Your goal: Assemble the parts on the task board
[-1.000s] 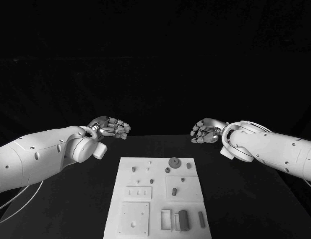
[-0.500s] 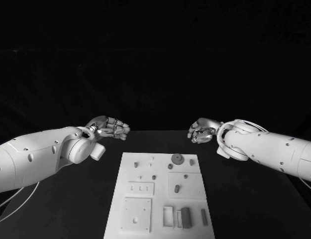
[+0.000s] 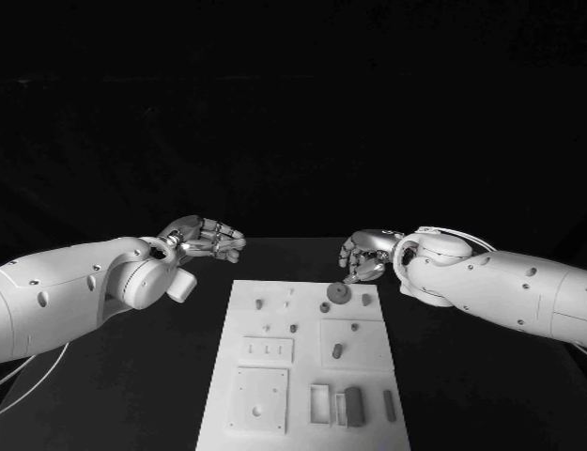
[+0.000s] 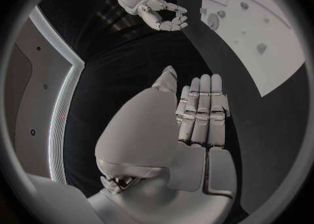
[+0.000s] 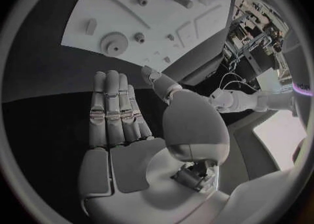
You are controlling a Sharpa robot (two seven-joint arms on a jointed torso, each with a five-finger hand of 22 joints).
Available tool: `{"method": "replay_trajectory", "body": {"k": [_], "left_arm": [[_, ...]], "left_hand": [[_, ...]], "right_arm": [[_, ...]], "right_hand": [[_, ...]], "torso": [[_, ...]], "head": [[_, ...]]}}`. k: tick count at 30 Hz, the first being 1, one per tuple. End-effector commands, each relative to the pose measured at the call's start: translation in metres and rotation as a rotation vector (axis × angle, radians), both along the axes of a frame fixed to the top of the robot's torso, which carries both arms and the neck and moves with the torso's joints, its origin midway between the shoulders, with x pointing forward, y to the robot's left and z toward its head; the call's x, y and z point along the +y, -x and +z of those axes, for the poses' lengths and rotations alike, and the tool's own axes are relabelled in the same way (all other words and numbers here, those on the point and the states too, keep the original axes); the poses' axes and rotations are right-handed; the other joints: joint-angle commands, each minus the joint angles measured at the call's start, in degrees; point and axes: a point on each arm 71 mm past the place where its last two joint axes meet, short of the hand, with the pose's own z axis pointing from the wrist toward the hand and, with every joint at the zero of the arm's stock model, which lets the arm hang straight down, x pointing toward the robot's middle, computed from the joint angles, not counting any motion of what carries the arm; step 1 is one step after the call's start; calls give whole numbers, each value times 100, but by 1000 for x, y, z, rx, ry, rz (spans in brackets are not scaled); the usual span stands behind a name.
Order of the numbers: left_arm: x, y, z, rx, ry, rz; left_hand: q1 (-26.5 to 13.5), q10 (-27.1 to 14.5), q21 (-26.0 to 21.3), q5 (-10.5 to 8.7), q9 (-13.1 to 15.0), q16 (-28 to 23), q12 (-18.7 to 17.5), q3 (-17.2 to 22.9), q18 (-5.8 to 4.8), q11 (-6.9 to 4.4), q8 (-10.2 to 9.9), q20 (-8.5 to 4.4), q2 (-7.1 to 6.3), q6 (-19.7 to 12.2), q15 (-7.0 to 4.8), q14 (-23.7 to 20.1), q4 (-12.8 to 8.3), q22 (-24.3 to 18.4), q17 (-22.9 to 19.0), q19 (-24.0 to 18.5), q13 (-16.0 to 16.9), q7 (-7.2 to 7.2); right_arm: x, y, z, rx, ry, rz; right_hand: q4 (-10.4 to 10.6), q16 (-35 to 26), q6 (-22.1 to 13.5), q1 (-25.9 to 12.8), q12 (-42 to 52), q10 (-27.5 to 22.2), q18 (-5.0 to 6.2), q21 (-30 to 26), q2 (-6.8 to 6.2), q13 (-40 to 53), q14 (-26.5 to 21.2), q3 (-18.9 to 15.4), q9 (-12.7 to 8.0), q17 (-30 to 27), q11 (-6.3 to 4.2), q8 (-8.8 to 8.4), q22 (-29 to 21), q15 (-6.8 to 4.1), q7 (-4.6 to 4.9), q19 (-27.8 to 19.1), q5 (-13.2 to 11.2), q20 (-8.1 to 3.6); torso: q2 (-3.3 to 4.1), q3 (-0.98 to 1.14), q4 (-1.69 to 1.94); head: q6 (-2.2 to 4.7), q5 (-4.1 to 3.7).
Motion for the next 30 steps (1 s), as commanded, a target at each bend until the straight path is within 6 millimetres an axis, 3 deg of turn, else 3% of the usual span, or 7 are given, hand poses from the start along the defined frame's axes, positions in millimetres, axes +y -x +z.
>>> {"method": "replay_trajectory", "body": {"k": [1, 10, 17, 30], "left_arm": [[-3, 1, 3, -12, 0, -12], [-5, 3, 4, -12, 4, -19], [-6, 3, 4, -13, 5, -21], [-9, 4, 7, -17, 11, -28]], "left_hand": [[-21, -16, -34, 5, -8, -34, -30, -36, 21, 35, -18, -21, -65, -12, 18, 12, -1, 6, 13, 24, -6, 141], [-57, -18, -41, 5, -15, -44, -38, -34, 19, 38, -23, -22, -62, -14, 18, 14, 0, 8, 28, 28, -7, 144], [-80, -20, -45, 5, -20, -50, -44, -30, 18, 40, -26, -23, -59, -14, 17, 15, 0, 10, 38, 31, -7, 144], [-108, -21, -50, 5, -26, -59, -52, -24, 18, 41, -30, -25, -56, -15, 16, 18, 0, 13, 53, 34, -8, 145]], "right_arm": [[7, 2, 0, -63, 125, 52], [24, 4, 0, -108, 179, 105], [32, 7, -5, -104, 220, 143], [40, 17, -19, -34, 243, 180]], "right_hand": [[49, 128, 51, -97, -2, 96, 80, 108, -16, -33, 143, -29, -13, 57, -10, -39, 152, -57, 8, 117, -18, -47], [303, 842, 131, -307, 77, 395, 80, 728, -116, -123, 361, -38, -80, 330, -136, -100, 158, -188, 15, 412, -20, -266], [325, 940, 185, -334, 30, 358, 80, 844, -159, -175, 300, -24, -94, 328, -121, -96, 151, -175, 3, 341, -18, -272], [223, 1119, 226, -283, -122, 267, 80, 1064, -30, -381, 350, 26, -176, 292, -65, -132, 149, -126, -10, 334, -19, -301]], "torso": [[70, 14, 22], [168, 14, 83], [255, 2, 115], [354, -31, 155]], "head": [[-3, 2], [-45, -5], [-47, -36], [-72, -48]]}}
